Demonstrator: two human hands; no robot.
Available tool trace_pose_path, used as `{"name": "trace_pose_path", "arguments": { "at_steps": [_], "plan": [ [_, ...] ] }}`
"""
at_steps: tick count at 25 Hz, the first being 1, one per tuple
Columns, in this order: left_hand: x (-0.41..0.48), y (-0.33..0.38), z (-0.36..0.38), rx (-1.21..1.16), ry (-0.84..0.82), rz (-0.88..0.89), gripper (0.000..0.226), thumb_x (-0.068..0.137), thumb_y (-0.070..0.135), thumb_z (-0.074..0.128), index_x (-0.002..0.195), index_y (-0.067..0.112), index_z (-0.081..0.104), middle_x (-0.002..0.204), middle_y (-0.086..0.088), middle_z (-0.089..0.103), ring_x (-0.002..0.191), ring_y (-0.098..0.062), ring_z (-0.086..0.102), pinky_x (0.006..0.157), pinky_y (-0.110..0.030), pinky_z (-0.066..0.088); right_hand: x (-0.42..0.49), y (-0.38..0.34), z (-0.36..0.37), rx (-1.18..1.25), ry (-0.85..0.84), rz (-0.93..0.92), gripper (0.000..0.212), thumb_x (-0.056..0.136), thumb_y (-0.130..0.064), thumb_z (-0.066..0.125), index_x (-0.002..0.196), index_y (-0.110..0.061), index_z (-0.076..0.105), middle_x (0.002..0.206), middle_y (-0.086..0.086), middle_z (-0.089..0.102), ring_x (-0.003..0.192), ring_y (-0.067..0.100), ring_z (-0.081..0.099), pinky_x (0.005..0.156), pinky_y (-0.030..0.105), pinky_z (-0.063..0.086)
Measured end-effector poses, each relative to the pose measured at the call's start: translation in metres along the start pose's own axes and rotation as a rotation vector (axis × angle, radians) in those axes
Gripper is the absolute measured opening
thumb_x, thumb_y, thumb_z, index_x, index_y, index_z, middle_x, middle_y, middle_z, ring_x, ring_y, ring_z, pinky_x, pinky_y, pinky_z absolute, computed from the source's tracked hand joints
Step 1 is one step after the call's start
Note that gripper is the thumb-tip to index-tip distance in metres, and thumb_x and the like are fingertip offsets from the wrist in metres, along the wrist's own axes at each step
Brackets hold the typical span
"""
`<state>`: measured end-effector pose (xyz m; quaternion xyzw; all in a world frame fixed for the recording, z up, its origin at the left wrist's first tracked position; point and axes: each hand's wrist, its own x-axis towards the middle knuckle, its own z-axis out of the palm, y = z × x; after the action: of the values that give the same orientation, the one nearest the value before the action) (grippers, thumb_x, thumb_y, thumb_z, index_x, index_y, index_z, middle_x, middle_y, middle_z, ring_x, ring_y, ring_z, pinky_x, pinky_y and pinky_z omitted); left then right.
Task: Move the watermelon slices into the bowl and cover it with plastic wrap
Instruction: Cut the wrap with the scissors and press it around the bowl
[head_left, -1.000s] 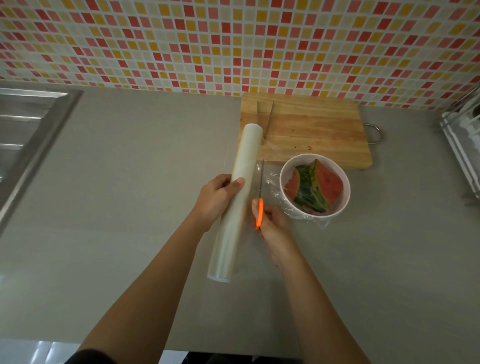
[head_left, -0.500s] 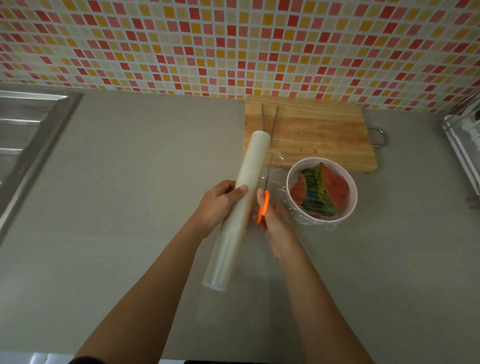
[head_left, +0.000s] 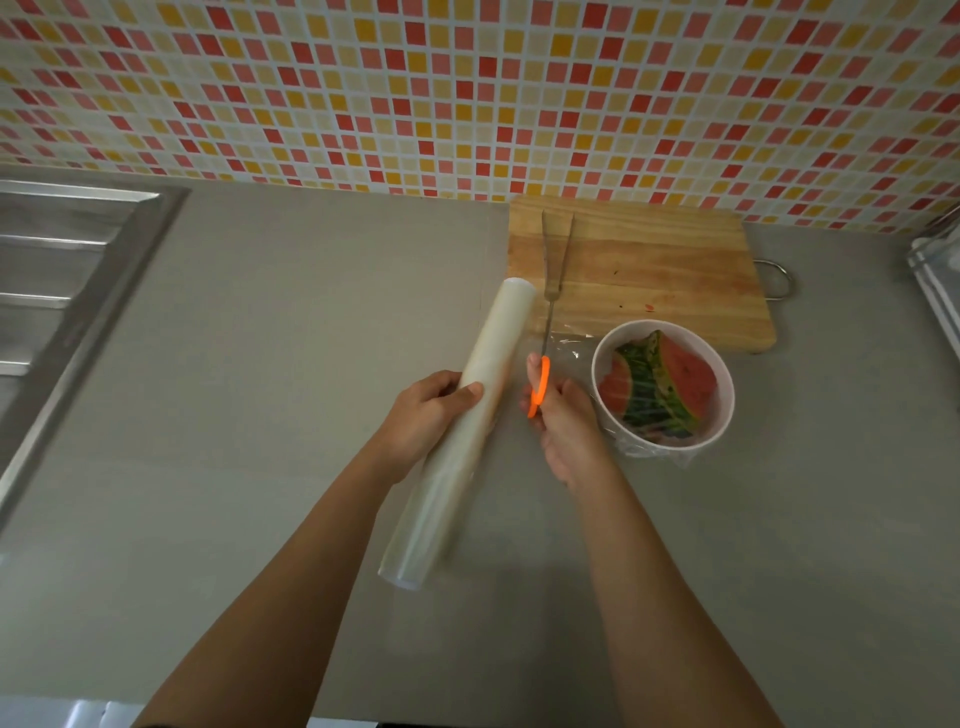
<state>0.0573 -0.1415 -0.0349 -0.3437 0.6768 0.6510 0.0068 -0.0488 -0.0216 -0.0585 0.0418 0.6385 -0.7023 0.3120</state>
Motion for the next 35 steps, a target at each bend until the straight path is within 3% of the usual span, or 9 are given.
{"name": "trace_pose_path", "arguments": {
  "at_steps": [2,5,8,11,15,19,24,28,35],
  "plan": [
    [0.000,-0.001,-0.005,0.001,-0.005,-0.008,0.025,0.091,0.030,0.060,0.108,0.014,0.067,0.109,-0.013,0.068,0.102,-0.032,0.064,0.091,-0.045,0.050,0.004,-0.001,0.003,-0.052,-0.030,0.010,0.040,0.083,-0.044,0.063,0.056,-0.020,0.045,0.056,-0.003,0.045,0.048,0.003,0.045,0.048,0.014,0.036],
    [-0.002,-0.003,-0.013,0.006,-0.006,-0.023,0.022,0.090,0.030,0.060,0.103,0.016,0.070,0.105,-0.013,0.069,0.094,-0.030,0.065,0.088,-0.046,0.051,0.010,-0.001,0.009,-0.054,0.013,0.015,0.038,0.082,-0.044,0.065,0.055,-0.022,0.050,0.048,-0.014,0.050,0.049,0.000,0.050,0.056,0.015,0.040],
    [-0.007,-0.008,-0.023,-0.027,-0.017,-0.045,0.020,0.089,0.029,0.059,0.097,0.016,0.071,0.095,-0.010,0.071,0.083,-0.026,0.066,0.076,-0.038,0.052,0.014,-0.005,0.016,-0.073,0.010,0.027,0.034,0.082,-0.043,0.066,0.059,-0.019,0.061,0.054,-0.018,0.059,0.059,-0.003,0.056,0.060,0.014,0.044],
    [-0.014,-0.017,-0.033,-0.121,0.035,-0.054,0.018,0.091,0.028,0.054,0.098,0.018,0.067,0.090,-0.005,0.068,0.077,-0.023,0.062,0.068,-0.031,0.048,0.008,-0.001,0.017,-0.229,0.046,0.004,0.028,0.082,-0.040,0.067,0.061,-0.022,0.064,0.053,-0.018,0.061,0.056,0.001,0.059,0.069,0.019,0.047],
    [-0.024,-0.028,-0.042,-0.055,0.257,-0.072,0.028,0.087,0.051,0.051,0.099,0.026,0.056,0.097,0.001,0.062,0.084,-0.017,0.061,0.073,-0.034,0.048,-0.030,0.019,0.013,-0.608,0.075,-0.089,0.023,0.080,-0.040,0.068,0.076,-0.019,0.059,0.062,-0.011,0.062,0.062,0.000,0.062,0.051,0.006,0.038],
    [-0.023,-0.028,-0.033,0.141,0.382,-0.026,0.039,0.091,0.050,0.049,0.114,0.018,0.052,0.106,-0.005,0.062,0.097,-0.023,0.060,0.085,-0.039,0.049,-0.063,0.026,0.018,-1.022,0.056,-0.234,0.023,0.084,-0.035,0.061,0.085,-0.012,0.062,0.078,0.006,0.071,0.078,0.027,0.064,0.065,0.031,0.045],
    [-0.022,-0.024,-0.023,0.297,0.457,0.037,0.046,0.096,0.037,0.047,0.124,0.001,0.047,0.123,-0.016,0.052,0.113,-0.033,0.049,0.098,-0.045,0.040,-0.075,0.024,0.028,-1.328,0.015,-0.277,0.022,0.088,-0.027,0.054,0.094,-0.007,0.053,0.094,0.016,0.066,0.088,0.035,0.061,0.061,0.032,0.033],
    [-0.021,-0.023,-0.017,0.347,0.441,0.035,0.042,0.097,0.032,0.046,0.119,-0.004,0.048,0.120,-0.021,0.053,0.112,-0.038,0.049,0.099,-0.047,0.038,-0.090,0.036,0.027,-1.334,0.034,-0.238,0.028,0.087,-0.027,0.054,0.103,-0.004,0.051,0.105,0.017,0.061,0.096,0.035,0.059,0.067,0.035,0.039],
    [-0.021,-0.031,-0.014,0.418,0.475,0.057,0.048,0.097,0.033,0.047,0.124,-0.006,0.046,0.126,-0.025,0.046,0.117,-0.039,0.044,0.102,-0.041,0.033,-0.105,0.041,0.021,-1.139,0.047,-0.335,0.030,0.085,-0.027,0.058,0.104,-0.003,0.055,0.099,0.016,0.062,0.094,0.034,0.057,0.073,0.036,0.039]
  ]
}}
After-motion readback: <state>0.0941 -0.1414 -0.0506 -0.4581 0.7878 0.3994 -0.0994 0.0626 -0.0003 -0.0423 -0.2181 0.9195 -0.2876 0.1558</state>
